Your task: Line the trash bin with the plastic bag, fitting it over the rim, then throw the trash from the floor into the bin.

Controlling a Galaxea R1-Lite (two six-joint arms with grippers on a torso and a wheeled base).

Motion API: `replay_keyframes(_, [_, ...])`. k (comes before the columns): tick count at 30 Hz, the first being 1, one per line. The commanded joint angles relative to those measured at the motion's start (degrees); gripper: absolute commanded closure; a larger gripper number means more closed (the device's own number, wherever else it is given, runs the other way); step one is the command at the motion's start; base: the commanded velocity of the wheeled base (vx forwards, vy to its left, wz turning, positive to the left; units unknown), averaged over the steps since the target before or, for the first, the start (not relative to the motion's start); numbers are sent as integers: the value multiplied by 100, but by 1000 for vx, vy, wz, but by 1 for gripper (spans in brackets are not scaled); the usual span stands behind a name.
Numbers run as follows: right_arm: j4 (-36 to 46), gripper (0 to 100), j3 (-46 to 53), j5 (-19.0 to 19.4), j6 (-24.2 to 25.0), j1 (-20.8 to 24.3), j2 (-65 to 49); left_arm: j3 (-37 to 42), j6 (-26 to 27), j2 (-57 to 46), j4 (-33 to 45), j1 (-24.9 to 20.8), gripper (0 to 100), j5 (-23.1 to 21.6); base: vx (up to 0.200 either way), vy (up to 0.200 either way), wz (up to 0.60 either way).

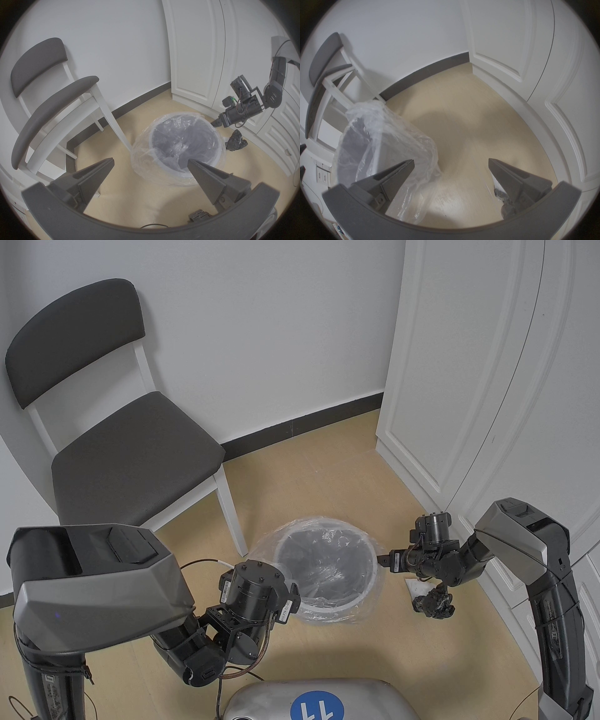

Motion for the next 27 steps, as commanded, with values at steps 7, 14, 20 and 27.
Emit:
replay_keyframes(7, [149, 0, 1395, 79, -937, 310, -863, 315, -65, -306, -136, -176, 0, -4, 0, 0, 0])
replay_keyframes(14, [87, 0, 1914, 97, -1060, 679, -1109, 403, -109, -350, -232, -193, 0, -4, 0, 0, 0])
replay_keyframes(20, [61, 0, 2415, 88, -1341, 785, -1434, 605, -109, -394, -496, -229, 0, -4, 0, 0, 0])
replay_keyframes(27, [43, 0, 2995, 88, -2273, 521, -2049, 728, -109, -385, -654, -229, 0, -12, 0, 0, 0])
